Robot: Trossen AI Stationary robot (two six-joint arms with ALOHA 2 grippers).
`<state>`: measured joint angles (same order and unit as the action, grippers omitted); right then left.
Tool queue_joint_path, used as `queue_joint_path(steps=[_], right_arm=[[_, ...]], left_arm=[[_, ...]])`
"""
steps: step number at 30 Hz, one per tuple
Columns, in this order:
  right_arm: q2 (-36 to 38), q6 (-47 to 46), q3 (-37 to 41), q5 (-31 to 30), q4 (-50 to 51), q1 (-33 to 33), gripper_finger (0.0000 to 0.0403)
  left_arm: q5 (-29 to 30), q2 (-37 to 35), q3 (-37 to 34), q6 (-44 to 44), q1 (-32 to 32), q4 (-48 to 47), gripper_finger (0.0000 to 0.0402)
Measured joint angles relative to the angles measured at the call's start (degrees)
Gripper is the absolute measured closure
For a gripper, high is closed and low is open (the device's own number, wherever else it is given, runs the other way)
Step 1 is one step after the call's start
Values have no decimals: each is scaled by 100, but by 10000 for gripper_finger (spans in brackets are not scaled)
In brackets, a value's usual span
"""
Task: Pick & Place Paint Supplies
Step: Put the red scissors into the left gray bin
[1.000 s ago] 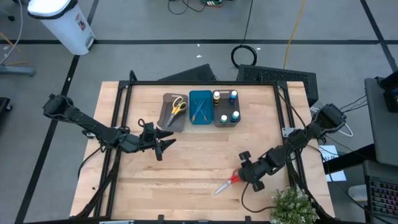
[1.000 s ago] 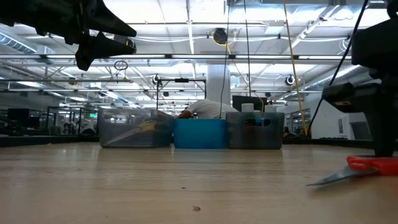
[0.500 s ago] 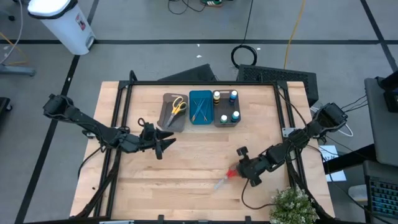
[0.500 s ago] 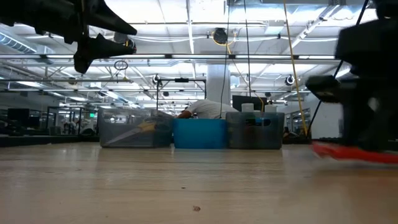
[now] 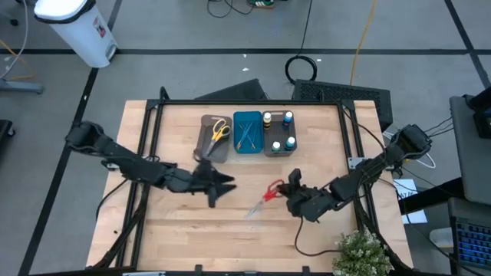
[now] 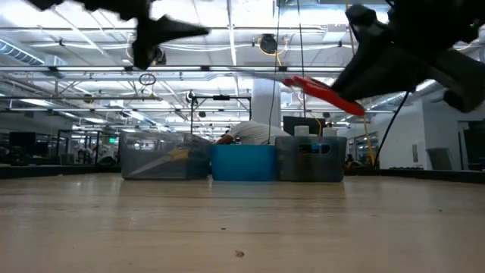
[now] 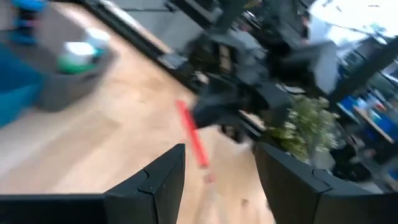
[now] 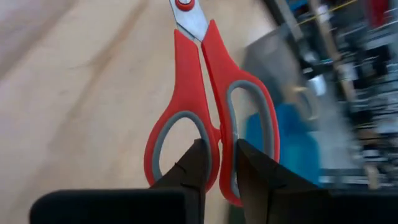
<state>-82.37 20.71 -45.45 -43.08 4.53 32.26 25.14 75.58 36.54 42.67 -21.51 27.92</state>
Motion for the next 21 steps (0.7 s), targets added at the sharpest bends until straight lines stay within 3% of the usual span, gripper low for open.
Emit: queue_joint_path(steps=[5, 12, 15, 18, 21], right_arm=[[4, 716, -4, -360, -525, -4, 400], [4, 757, -9, -299, -663, -38, 400], [4, 201, -9, 280, -652, -85, 401], [4, -352, -9, 1217, -650, -206, 382], [4, -726, -9, 1691, -648, -296, 358]], left_arm=[[-805, 1106, 1257, -92, 224, -493, 197], [-1522, 2252, 2721, -173, 561, -1568, 197], [-1835, 2456, 3034, -211, 637, -1971, 197], [-1961, 2528, 3086, -222, 668, -2104, 197], [-1982, 2528, 3084, -218, 660, -2723, 197]])
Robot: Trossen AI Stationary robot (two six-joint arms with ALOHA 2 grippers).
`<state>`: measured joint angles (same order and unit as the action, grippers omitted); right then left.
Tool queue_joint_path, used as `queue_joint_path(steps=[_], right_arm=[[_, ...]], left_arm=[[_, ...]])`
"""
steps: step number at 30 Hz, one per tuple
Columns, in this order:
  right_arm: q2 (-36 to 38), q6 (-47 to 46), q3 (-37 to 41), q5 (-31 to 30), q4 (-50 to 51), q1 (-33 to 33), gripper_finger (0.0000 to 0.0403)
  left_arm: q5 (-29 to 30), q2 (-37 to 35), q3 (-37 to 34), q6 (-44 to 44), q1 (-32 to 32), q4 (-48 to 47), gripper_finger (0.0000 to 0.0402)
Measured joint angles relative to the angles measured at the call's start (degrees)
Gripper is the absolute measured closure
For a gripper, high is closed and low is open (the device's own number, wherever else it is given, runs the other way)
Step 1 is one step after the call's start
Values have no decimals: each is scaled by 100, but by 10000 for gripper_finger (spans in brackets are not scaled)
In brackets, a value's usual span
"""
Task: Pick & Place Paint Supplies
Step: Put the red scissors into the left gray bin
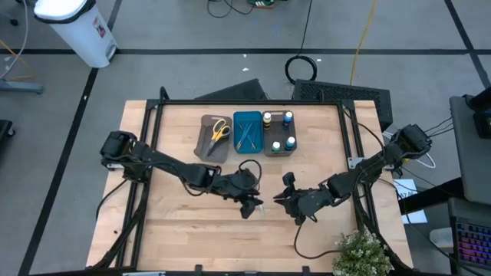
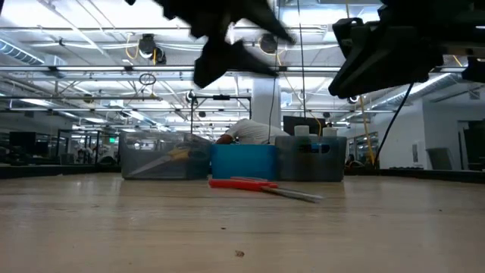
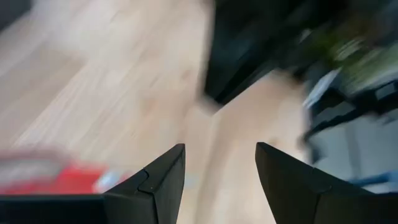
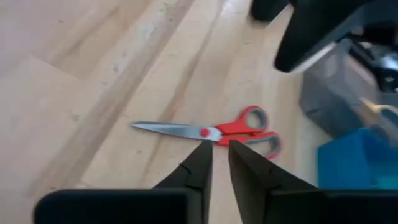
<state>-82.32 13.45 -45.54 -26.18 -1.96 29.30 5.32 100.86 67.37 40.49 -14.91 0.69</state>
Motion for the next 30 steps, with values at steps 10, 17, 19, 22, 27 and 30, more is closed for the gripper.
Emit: queue_joint_path(steps=[10, 17, 19, 22, 27, 30], right_arm=[[0, -83, 0, 94, -57, -7, 309], [0, -83, 0, 97, -110, -7, 306], [0, -83, -3, 99, -141, -7, 308], [2, -82, -4, 99, -177, -7, 309], [2, -83, -4, 101, -181, -7, 307], [2, -113, -4, 101, -193, -7, 309]], left_arm=[[1239, 195, -22, -1013, -85, -2504, 197], [1071, 586, -17, -3493, 147, -2198, 197], [1076, 608, -16, -3691, 312, -1989, 197], [1039, 608, -11, -3955, 607, -1837, 197], [319, 608, -11, -5060, 971, -1724, 197], [56, 671, -11, -5710, 1037, -1686, 197]])
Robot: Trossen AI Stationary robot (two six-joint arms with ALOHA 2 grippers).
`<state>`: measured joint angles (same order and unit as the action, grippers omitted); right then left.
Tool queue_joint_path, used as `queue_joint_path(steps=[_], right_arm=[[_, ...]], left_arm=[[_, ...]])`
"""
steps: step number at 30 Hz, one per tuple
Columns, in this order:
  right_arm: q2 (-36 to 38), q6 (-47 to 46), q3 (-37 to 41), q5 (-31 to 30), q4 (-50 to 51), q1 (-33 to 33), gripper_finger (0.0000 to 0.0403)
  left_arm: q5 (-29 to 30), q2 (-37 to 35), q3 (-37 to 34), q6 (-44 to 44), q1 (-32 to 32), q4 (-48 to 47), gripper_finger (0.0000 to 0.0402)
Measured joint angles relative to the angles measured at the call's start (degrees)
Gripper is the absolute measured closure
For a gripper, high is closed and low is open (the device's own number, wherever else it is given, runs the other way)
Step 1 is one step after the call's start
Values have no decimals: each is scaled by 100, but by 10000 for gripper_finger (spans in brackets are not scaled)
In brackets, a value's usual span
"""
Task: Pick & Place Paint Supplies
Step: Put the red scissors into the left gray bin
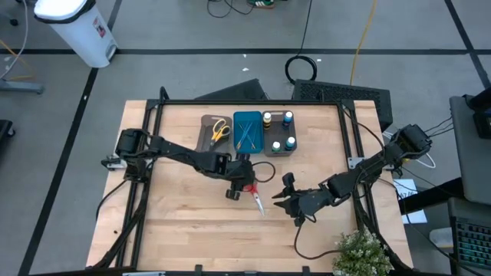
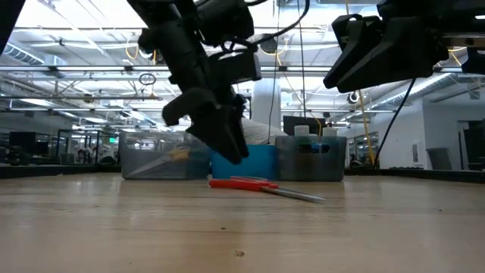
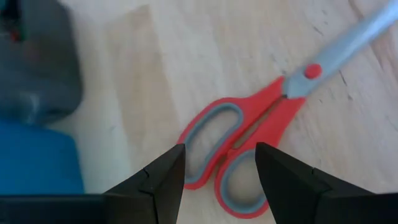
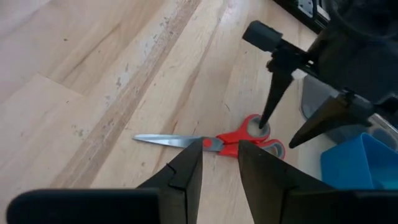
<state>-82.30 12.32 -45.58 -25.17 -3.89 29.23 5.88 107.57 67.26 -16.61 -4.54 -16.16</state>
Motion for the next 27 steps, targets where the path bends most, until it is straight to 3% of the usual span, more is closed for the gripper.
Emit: queue_joint_path(steps=[6, 12, 16, 27], right_arm=[[0, -107, 0, 0, -30, 0, 307], [2, -101, 0, 2, -65, 0, 309], [2, -110, 0, 4, -69, 0, 307], [2, -114, 0, 4, -63, 11, 308]], left_arm=[[-315, 396, 22, -410, 46, 78, 197], [-364, 783, 39, -126, 128, 242, 204], [-683, 874, 42, 118, 221, 273, 239], [-885, 907, 6, 1304, 148, 540, 358]])
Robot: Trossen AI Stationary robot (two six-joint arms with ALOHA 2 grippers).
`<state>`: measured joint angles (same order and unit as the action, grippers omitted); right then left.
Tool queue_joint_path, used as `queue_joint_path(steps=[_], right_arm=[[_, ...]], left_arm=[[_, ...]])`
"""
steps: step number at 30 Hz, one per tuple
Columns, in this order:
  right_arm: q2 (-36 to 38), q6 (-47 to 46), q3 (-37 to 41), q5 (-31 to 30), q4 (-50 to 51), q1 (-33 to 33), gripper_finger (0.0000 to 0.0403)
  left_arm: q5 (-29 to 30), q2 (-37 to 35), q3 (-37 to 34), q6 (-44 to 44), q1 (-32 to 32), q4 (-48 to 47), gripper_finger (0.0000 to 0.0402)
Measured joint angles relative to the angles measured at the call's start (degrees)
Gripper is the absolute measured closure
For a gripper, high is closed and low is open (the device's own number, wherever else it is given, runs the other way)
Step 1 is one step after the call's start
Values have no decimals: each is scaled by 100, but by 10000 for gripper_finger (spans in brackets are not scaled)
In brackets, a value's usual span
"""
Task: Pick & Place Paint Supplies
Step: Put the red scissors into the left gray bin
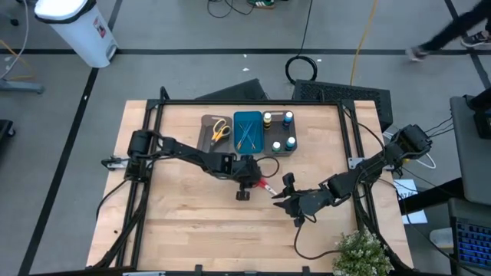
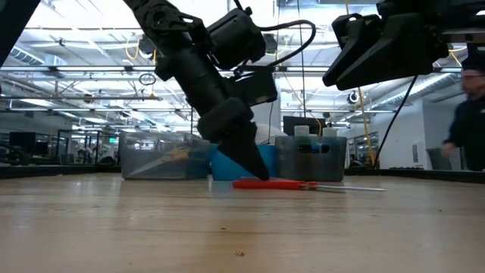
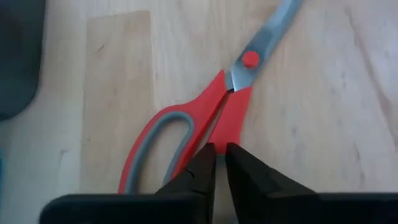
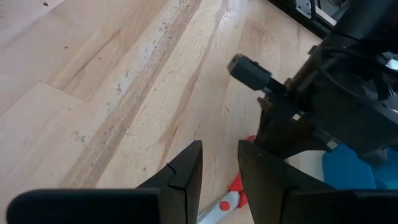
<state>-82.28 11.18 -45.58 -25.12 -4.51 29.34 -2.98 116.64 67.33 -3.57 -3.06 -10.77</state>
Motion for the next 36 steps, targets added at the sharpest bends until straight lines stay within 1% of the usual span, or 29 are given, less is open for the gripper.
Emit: queue_joint_path(steps=[3, 5, 7, 11, 12, 14, 16, 18, 20, 23, 29, 31, 33, 36], right_arm=[[0, 0, 0, 0, 0, 0, 309], [0, 0, 0, 1, 0, 0, 309], [0, -2, 0, 0, 6, 0, 307], [0, -2, 4, 77, 5, 0, 307], [0, -2, 5, 150, 8, 0, 308], [0, -4, 7, 354, -10, 0, 309], [0, -4, 7, 470, 3, 0, 309], [0, -10, 7, 520, 3, 0, 308], [0, -70, 7, 585, -2, 0, 307], [0, -196, 7, 592, 11, 0, 309], [0, -299, 7, 587, 46, -4, 306], [0, -350, 7, 589, 49, -37, 305], [0, -487, 7, 589, 22, -113, 305], [0, -725, 7, 586, 24, -258, 305]], left_arm=[[110, 24, -11, 331, -169, 338, 361], [201, -57, -11, 422, -256, 483, 350], [350, -144, -30, 420, -321, 554, 327], [1031, -454, -58, 316, -374, 546, 265], [1196, -491, -40, 142, -355, 595, 249], [1453, -579, -26, -521, -306, 561, 224], [1518, -577, -28, -1198, -253, 513, 205], [1427, -531, -28, -1640, -205, 512, 194], [1351, -514, -28, -1913, -171, 475, 189], [1348, -514, -28, -2077, -111, 94, 190], [1352, -514, -26, -1402, -104, -516, 208], [1331, -516, -26, -1188, -143, -540, 214], [1218, -516, -26, -1189, -190, -442, 220], [881, -516, -15, -1577, -266, -100, 228]])
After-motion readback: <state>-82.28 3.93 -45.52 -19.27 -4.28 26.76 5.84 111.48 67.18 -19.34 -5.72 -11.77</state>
